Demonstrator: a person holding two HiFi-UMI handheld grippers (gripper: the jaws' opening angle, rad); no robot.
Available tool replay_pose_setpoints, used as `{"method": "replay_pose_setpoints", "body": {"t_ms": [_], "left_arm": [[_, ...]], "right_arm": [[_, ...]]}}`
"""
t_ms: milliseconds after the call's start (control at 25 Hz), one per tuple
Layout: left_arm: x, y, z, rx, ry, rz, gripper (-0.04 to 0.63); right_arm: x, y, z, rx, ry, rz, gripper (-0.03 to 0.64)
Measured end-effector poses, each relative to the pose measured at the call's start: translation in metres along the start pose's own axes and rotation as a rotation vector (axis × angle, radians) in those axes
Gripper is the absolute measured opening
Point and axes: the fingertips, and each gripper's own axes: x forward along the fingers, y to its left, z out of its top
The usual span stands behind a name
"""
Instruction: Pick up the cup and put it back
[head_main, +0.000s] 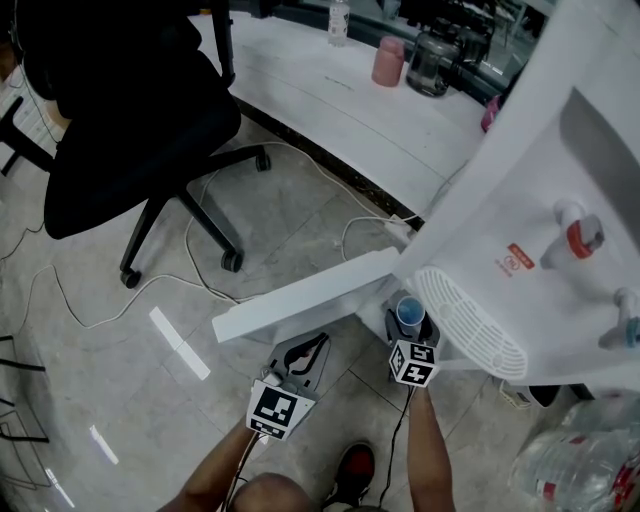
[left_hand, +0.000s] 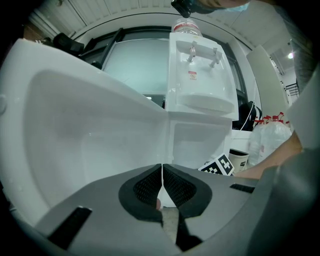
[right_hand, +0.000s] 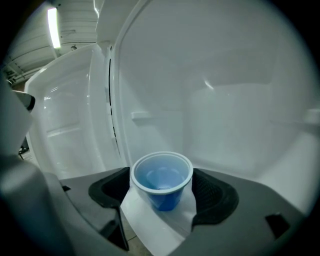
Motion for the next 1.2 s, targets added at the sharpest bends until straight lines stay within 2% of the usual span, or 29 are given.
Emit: {"method": "replay_pose_setpoints", "body": {"t_ms": [640, 880, 1040, 1200], "left_arm": [[-0.02, -0.002, 0.013, 0.013, -0.027, -0.005, 0.029], [-0.028, -0.007, 0.032, 0.028, -0.054, -0.015, 0.029], [-0.038, -0.007, 0.04, 0.002, -0.046, -0.004, 0.029], [-0.047, -0.01, 0.053, -0.007, -0.038, -0.002, 0.029]], "right_arm": [[-0.031, 0.007, 0.02, -0.004, -0.039, 0.005, 0.383], [-0.069, 0.025, 0.043, -0.013, -0.057, 0.051, 0.38], [-0.106, 0.041, 0.053, -0.005, -0.047, 0.099, 0.377], [-0.145, 0.05, 0.065, -0.035, -0.049, 0.104, 0.367]]}}
